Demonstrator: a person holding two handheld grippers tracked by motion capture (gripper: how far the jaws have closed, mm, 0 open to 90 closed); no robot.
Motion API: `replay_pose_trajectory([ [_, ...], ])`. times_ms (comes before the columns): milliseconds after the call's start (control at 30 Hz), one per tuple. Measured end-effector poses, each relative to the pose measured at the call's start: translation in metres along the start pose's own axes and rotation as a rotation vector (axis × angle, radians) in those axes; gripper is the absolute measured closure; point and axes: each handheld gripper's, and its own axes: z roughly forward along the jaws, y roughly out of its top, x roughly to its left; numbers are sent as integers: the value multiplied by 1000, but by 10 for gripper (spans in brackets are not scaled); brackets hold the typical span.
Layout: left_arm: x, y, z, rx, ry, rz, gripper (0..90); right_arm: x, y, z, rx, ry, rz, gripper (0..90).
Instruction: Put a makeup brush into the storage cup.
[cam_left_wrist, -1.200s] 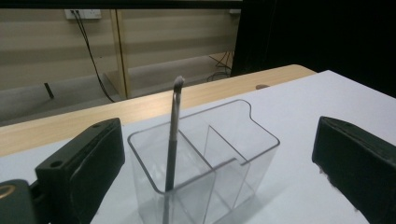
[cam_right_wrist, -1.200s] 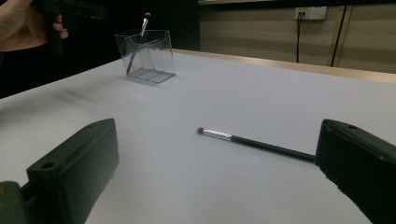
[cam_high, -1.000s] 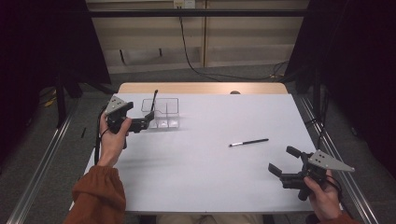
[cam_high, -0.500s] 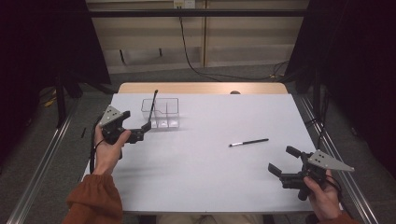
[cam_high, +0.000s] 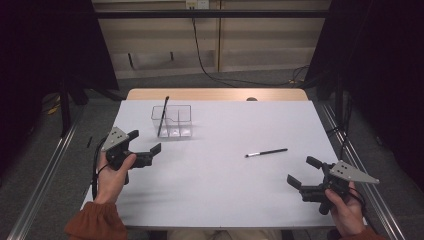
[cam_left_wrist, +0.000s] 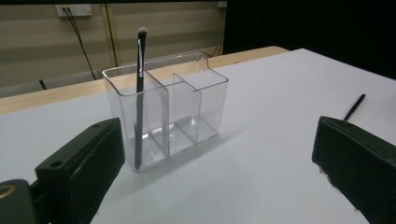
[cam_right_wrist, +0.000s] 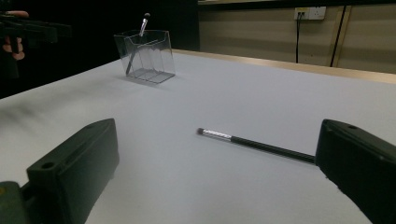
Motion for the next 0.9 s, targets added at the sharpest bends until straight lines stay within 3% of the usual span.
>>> replay_pose_trajectory([
  [67, -3, -2, -3, 4, 6, 26, 26, 0, 0, 0, 3, -1, 2, 0],
  [200, -8, -8, -10, -1, -3, 9, 26, 0, 0, 0, 2, 1, 1, 0],
  [267, -9, -12, -14, -14, -17, -20, 26, 0, 0, 0, 2, -1, 1, 0],
  [500, -9, -19, -26, -13, 23, -12, 26, 0, 0, 1, 5, 0, -1, 0],
  [767, -10, -33, -37, -2, 33, -33, 26, 0, 1, 2, 4, -4, 6, 0],
  [900, -13, -36, -45, 4, 47, -19, 27, -1, 1, 1, 1, -12, 8, 0],
])
